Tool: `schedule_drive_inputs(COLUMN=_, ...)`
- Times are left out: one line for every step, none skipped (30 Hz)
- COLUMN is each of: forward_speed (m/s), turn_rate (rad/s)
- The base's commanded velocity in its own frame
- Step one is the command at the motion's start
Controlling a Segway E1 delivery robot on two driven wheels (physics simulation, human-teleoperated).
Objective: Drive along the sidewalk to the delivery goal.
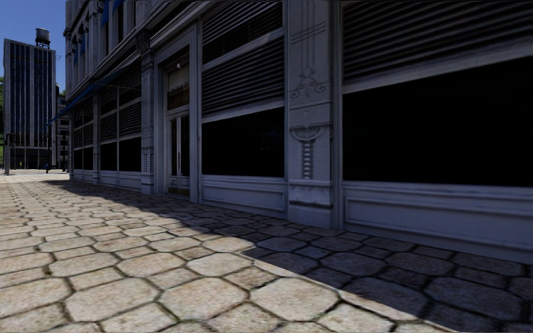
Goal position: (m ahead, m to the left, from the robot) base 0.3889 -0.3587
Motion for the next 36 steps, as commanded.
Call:
schedule_drive_inputs(forward_speed=1.26, turn_rate=0.00)
schedule_drive_inputs(forward_speed=1.26, turn_rate=0.00)
schedule_drive_inputs(forward_speed=1.26, turn_rate=0.00)
schedule_drive_inputs(forward_speed=1.26, turn_rate=0.00)
schedule_drive_inputs(forward_speed=1.26, turn_rate=0.00)
schedule_drive_inputs(forward_speed=1.26, turn_rate=0.00)
schedule_drive_inputs(forward_speed=1.26, turn_rate=0.00)
schedule_drive_inputs(forward_speed=1.26, turn_rate=0.00)
schedule_drive_inputs(forward_speed=1.25, turn_rate=0.00)
schedule_drive_inputs(forward_speed=1.22, turn_rate=0.00)
schedule_drive_inputs(forward_speed=0.47, turn_rate=0.00)
schedule_drive_inputs(forward_speed=0.47, turn_rate=0.00)
schedule_drive_inputs(forward_speed=0.00, turn_rate=0.00)
schedule_drive_inputs(forward_speed=0.00, turn_rate=0.00)
schedule_drive_inputs(forward_speed=0.00, turn_rate=0.00)
schedule_drive_inputs(forward_speed=0.00, turn_rate=0.00)
schedule_drive_inputs(forward_speed=0.00, turn_rate=0.00)
schedule_drive_inputs(forward_speed=0.00, turn_rate=0.00)
schedule_drive_inputs(forward_speed=0.00, turn_rate=0.00)
schedule_drive_inputs(forward_speed=0.00, turn_rate=0.00)
schedule_drive_inputs(forward_speed=0.00, turn_rate=0.00)
schedule_drive_inputs(forward_speed=0.00, turn_rate=0.00)
schedule_drive_inputs(forward_speed=0.00, turn_rate=0.00)
schedule_drive_inputs(forward_speed=0.00, turn_rate=0.00)
schedule_drive_inputs(forward_speed=0.00, turn_rate=0.00)
schedule_drive_inputs(forward_speed=0.00, turn_rate=0.00)
schedule_drive_inputs(forward_speed=0.00, turn_rate=0.00)
schedule_drive_inputs(forward_speed=0.00, turn_rate=0.00)
schedule_drive_inputs(forward_speed=0.00, turn_rate=0.00)
schedule_drive_inputs(forward_speed=0.00, turn_rate=0.00)
schedule_drive_inputs(forward_speed=0.00, turn_rate=0.00)
schedule_drive_inputs(forward_speed=0.00, turn_rate=0.00)
schedule_drive_inputs(forward_speed=0.00, turn_rate=0.00)
schedule_drive_inputs(forward_speed=0.00, turn_rate=0.00)
schedule_drive_inputs(forward_speed=0.00, turn_rate=0.00)
schedule_drive_inputs(forward_speed=0.00, turn_rate=0.00)
